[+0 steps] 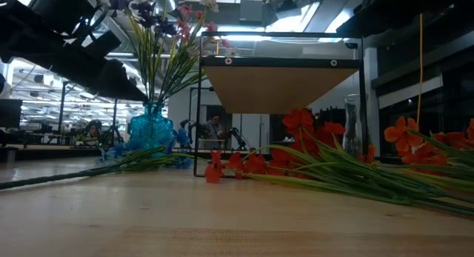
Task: Pick and place flowers into a vace then onto a shelf
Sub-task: Put the blue vase on the shelf
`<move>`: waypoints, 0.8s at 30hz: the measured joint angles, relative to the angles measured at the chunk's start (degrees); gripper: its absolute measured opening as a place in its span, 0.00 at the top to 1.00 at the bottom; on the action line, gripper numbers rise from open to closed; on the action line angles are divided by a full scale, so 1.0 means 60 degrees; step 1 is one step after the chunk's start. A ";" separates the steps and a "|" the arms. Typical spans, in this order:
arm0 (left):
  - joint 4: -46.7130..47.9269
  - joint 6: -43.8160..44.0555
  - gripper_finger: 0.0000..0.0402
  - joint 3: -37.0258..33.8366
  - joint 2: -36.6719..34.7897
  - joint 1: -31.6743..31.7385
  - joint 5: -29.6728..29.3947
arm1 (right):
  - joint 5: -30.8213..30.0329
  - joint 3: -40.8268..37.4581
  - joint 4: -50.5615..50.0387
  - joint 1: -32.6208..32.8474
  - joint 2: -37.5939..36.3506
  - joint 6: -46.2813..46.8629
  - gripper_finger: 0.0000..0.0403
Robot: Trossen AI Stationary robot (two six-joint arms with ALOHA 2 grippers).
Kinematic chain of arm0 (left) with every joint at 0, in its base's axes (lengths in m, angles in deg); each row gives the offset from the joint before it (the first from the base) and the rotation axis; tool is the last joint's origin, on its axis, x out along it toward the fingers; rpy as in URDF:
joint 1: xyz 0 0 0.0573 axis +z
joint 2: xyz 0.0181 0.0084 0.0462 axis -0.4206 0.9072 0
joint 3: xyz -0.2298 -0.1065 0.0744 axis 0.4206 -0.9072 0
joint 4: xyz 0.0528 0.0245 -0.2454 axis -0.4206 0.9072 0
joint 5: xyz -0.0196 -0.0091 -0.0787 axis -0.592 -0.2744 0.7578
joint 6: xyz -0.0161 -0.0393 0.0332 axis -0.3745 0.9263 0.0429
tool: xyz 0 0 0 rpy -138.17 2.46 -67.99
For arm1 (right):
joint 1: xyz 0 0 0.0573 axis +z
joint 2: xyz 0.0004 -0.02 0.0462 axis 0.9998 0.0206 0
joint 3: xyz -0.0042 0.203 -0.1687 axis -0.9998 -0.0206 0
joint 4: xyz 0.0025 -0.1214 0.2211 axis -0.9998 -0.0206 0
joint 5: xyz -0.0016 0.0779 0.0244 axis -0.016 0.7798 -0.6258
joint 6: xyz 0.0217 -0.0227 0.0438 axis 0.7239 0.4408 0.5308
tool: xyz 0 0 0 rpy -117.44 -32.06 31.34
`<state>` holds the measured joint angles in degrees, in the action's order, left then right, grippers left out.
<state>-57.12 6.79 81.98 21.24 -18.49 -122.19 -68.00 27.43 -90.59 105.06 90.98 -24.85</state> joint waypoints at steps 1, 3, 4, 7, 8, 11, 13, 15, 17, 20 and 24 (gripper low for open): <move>0.0022 0.0013 0.31 0.0000 0.0038 0.0105 0.0037 | -0.0001 0.0000 0.0000 0.0001 -0.0002 -0.0017 0.98; 0.0049 0.0243 0.31 0.0000 0.0143 0.0349 0.0338 | 0.0002 0.0000 0.0000 0.0001 -0.0004 -0.0017 0.98; 0.0003 0.0318 0.31 0.0000 0.0219 0.0475 0.0607 | 0.0002 0.0000 0.0003 -0.0001 0.0000 -0.0017 0.98; -0.0331 0.0255 0.31 -0.0004 0.0512 0.0806 0.1021 | 0.0002 0.0000 0.0004 0.0001 0.0000 -0.0017 0.98; -0.0447 0.0180 0.31 -0.0004 0.0621 0.0919 0.0970 | 0.0002 0.0000 0.0004 0.0001 -0.0002 -0.0017 0.98; -0.0853 0.0117 0.31 -0.0004 0.0897 0.1250 0.1311 | 0.0002 0.0000 0.0004 0.0001 0.0000 -0.0010 0.98; -0.1022 0.0108 0.31 -0.0004 0.1094 0.1451 0.1652 | 0.0002 0.0000 0.0007 -0.0002 0.0000 -0.0007 0.98; -0.1217 0.0105 0.31 -0.0004 0.1296 0.1651 0.1677 | 0.0001 0.0000 0.0011 0.0000 -0.0001 -0.0012 0.98; -0.1442 0.0006 0.31 -0.0004 0.1482 0.1821 0.1842 | -0.0001 0.0000 0.0011 -0.0001 -0.0002 -0.0012 0.98; -0.1902 -0.0158 0.31 -0.0011 0.1704 0.2011 0.2334 | 0.0002 0.0000 0.0011 0.0001 0.0000 -0.0010 0.98; -0.2163 -0.0313 0.31 -0.0011 0.1873 0.2257 0.2450 | 0.0000 0.0000 0.0011 0.0001 -0.0001 -0.0014 0.98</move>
<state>-70.09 4.91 81.92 32.48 -4.94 -107.48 -68.00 27.43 -90.53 105.07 90.98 -24.93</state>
